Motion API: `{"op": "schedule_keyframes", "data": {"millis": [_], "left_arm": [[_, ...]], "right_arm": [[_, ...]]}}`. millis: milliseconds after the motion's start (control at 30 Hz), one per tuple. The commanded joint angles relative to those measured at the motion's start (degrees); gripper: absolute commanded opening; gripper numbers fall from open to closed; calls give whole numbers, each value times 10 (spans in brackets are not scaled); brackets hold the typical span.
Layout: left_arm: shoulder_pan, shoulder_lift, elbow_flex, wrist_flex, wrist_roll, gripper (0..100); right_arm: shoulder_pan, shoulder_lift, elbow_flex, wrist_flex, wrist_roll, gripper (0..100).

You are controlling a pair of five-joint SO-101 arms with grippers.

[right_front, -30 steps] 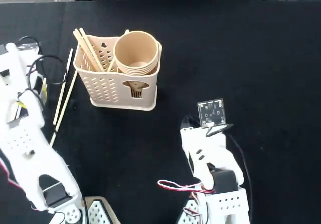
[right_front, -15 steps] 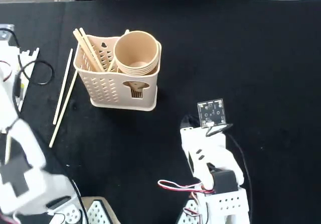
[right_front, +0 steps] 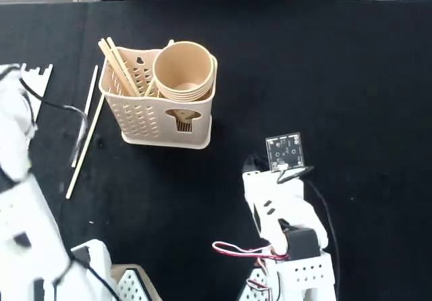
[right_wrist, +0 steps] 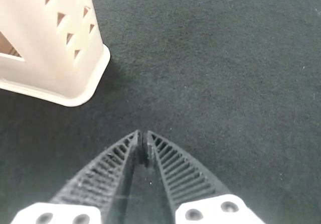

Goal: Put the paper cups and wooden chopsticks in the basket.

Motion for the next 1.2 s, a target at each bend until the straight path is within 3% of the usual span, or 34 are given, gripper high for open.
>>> {"op": "schedule_keyframes", "data": {"millis": [0,233,333,567,733,967,1067,1167], "left_arm": [[27,-86,29,-55,74,29],[133,-200,158,-360,138,29],[184,-204,181,-441,129,28],[271,-107,175,-458,105,28],[277,-42,192,-461,105,28],[277,-17,292,-562,106,28],[278,-13,316,-539,105,41],[283,-11,286,-418,105,133]], "right_arm": [[10,-6,0,1,7,15],[10,-6,0,1,7,15],[8,-7,0,0,7,15],[8,-7,0,0,7,15],[8,-7,0,0,7,15],[8,-7,0,-2,7,15],[8,-7,0,-2,7,15],[8,-7,0,-2,7,15]]}}
